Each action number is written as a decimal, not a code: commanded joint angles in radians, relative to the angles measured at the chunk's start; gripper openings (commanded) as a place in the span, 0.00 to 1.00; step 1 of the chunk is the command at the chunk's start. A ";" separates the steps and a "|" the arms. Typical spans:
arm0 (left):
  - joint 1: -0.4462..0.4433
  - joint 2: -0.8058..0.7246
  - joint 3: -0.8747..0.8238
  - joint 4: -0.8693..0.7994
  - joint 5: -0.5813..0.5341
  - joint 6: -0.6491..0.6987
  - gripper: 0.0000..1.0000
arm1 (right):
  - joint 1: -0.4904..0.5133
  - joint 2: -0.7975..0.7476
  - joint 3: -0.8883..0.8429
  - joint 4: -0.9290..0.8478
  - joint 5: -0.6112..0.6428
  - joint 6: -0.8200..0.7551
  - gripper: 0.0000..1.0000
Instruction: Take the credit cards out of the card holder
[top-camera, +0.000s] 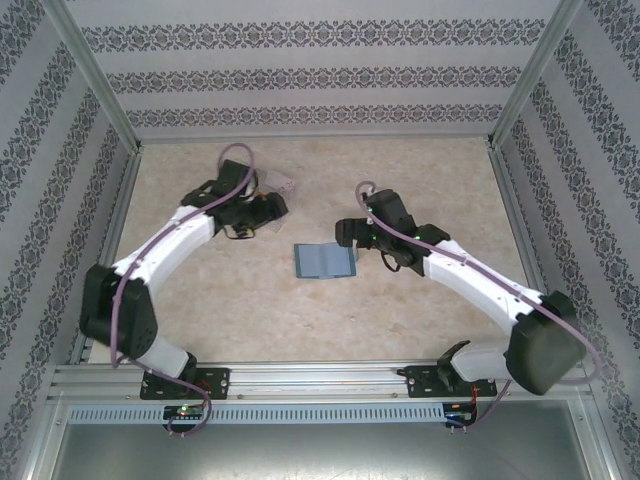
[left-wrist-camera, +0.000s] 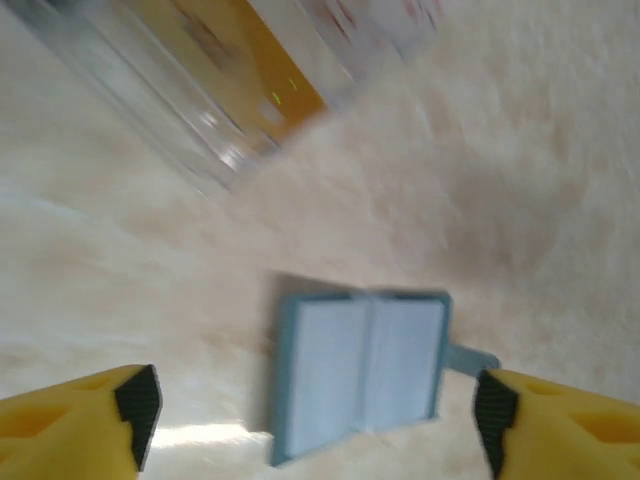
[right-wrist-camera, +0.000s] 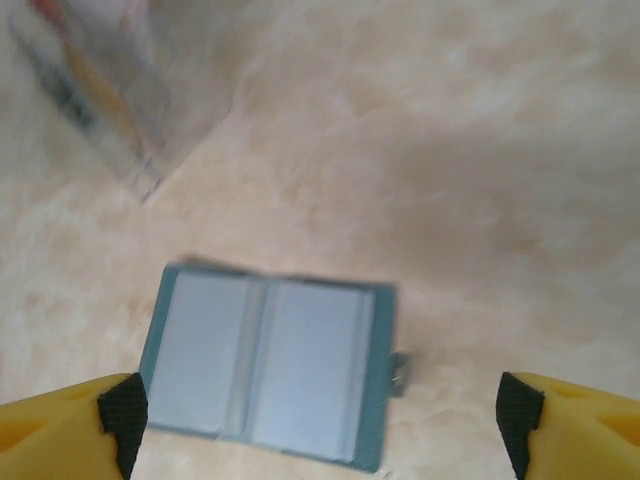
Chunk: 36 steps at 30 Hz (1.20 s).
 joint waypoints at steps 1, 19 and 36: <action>0.066 -0.092 -0.088 -0.052 -0.198 0.064 0.95 | -0.061 -0.061 -0.031 0.015 0.181 -0.058 0.98; 0.238 -0.315 -0.549 0.521 -0.702 0.463 0.99 | -0.367 -0.047 -0.278 0.405 0.354 -0.270 0.98; 0.289 -0.226 -0.910 1.351 -0.228 0.767 0.99 | -0.458 0.046 -0.495 0.887 0.012 -0.445 0.98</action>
